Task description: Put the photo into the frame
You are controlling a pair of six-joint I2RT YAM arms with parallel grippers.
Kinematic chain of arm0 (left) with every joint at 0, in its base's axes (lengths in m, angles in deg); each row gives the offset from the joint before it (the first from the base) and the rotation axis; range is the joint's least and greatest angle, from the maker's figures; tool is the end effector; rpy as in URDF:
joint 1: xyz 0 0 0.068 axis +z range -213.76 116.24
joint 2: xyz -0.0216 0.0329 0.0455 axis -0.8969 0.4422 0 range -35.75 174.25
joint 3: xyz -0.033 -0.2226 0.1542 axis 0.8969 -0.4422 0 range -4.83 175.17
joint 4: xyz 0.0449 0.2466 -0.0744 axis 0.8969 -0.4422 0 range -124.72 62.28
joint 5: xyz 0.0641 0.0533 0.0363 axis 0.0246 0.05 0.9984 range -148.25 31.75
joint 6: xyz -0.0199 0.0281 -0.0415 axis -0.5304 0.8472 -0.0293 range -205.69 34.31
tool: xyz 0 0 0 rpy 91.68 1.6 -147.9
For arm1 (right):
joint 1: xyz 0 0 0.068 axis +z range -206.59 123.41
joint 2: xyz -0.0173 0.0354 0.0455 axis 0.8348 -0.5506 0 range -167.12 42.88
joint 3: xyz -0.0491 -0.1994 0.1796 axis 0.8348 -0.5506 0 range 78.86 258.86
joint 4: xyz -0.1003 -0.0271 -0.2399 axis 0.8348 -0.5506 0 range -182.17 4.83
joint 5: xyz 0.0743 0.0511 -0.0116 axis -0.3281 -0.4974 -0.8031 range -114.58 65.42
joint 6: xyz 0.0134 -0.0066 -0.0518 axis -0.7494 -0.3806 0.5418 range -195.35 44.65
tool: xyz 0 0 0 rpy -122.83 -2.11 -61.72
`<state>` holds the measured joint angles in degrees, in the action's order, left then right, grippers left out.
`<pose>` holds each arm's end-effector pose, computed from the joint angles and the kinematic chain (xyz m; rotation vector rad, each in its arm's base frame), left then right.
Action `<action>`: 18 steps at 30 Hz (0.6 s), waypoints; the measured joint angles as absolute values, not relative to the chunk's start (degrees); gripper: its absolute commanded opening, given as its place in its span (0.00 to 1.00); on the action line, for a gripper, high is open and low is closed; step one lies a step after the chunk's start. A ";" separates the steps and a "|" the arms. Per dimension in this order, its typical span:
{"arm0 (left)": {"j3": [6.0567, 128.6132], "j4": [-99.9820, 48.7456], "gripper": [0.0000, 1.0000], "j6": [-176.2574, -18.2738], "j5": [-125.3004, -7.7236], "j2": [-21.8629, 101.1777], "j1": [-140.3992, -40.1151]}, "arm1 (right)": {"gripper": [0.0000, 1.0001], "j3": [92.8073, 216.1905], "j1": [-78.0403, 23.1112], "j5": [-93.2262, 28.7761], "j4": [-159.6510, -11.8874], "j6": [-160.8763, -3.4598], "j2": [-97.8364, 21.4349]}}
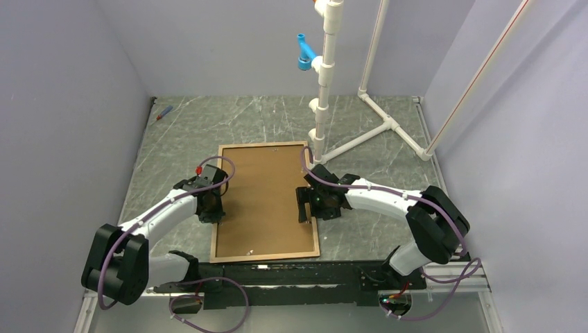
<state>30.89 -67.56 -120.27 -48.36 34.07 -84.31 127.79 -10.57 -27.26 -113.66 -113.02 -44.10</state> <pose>0.1852 -0.0630 0.1688 -0.3779 2.7886 0.0320 0.1929 0.2024 0.1729 -0.2202 2.8257 0.4419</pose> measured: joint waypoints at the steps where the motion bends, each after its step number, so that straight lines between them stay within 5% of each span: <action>1: 30.91 -67.56 0.00 -120.17 -48.34 34.03 -84.36 | 0.88 127.73 -10.64 -27.28 -113.62 -113.05 -44.10; 4: 30.91 -67.60 0.01 -119.97 -48.34 33.83 -84.38 | 0.89 127.44 -10.75 -27.28 -113.56 -113.02 -44.10; 9: 30.91 -67.53 0.36 -119.88 -49.78 33.13 -84.31 | 0.93 127.20 -11.80 -28.57 -113.47 -112.98 -44.03; 18: 31.11 -64.39 0.58 -119.07 -58.24 29.02 -76.97 | 0.94 127.20 -19.71 -33.62 -111.17 -112.61 -40.91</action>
